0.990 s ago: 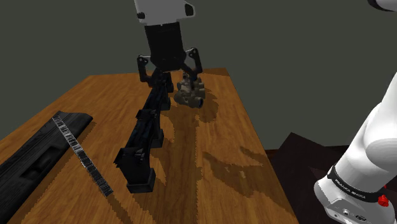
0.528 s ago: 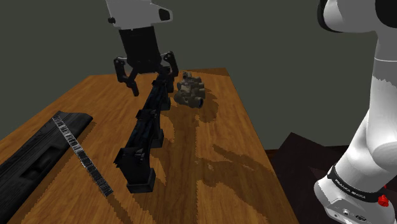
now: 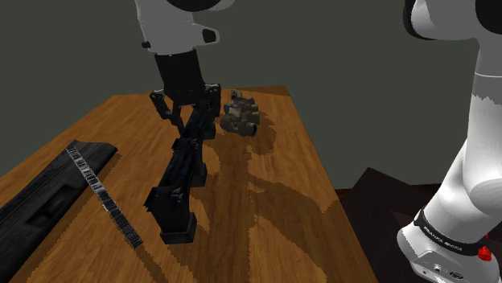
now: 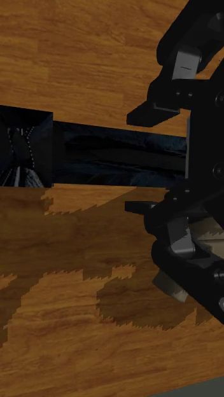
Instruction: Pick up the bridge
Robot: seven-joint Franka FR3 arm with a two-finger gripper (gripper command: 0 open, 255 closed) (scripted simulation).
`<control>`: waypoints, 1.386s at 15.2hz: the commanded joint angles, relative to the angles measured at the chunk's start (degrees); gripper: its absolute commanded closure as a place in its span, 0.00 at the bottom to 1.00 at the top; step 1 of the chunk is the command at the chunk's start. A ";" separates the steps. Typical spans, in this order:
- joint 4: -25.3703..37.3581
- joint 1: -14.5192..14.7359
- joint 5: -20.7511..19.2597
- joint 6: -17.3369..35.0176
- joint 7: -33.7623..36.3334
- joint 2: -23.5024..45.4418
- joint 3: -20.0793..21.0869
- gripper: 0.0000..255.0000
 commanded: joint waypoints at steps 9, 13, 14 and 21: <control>-0.21 -0.07 0.05 0.14 -0.04 -0.09 0.00 1.00; 3.91 0.68 -0.37 -3.30 0.20 0.66 0.06 1.00; 5.02 0.91 -0.51 -4.19 0.27 0.90 0.07 1.00; 14.03 3.11 -1.95 -10.94 0.88 3.35 0.05 1.00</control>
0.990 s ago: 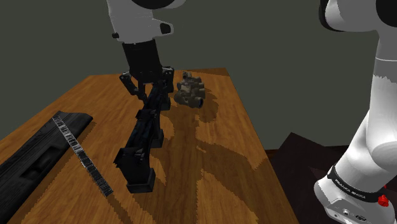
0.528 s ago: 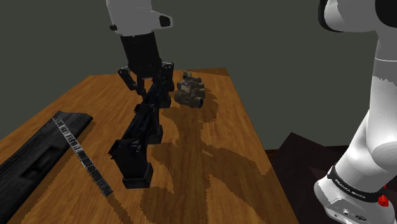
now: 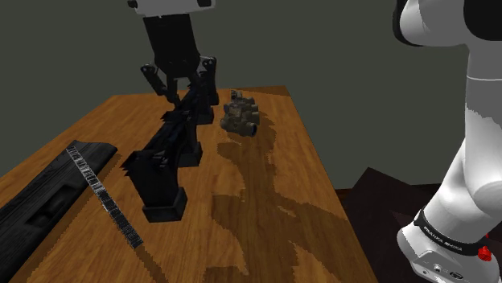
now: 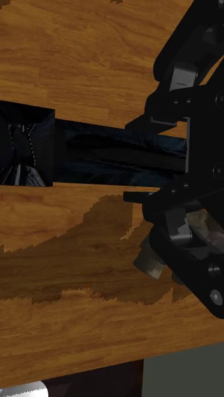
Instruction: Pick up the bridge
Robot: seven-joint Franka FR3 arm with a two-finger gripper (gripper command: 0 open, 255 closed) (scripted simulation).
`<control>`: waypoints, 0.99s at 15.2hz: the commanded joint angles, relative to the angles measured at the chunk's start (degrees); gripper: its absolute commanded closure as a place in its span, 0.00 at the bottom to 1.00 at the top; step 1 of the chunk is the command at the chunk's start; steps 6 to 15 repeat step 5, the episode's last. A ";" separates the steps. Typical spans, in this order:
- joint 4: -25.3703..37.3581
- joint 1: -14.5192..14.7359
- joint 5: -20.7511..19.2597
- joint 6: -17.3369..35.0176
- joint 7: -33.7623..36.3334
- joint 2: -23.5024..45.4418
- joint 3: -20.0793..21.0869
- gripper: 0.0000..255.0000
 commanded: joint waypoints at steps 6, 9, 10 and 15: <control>6.64 1.91 -1.30 -4.55 0.40 2.12 -0.11 1.00; 6.64 1.91 -1.30 -4.55 0.40 2.12 -0.11 1.00; 6.64 1.91 -1.30 -4.55 0.40 2.12 -0.11 1.00; 6.64 1.91 -1.30 -4.55 0.40 2.12 -0.11 1.00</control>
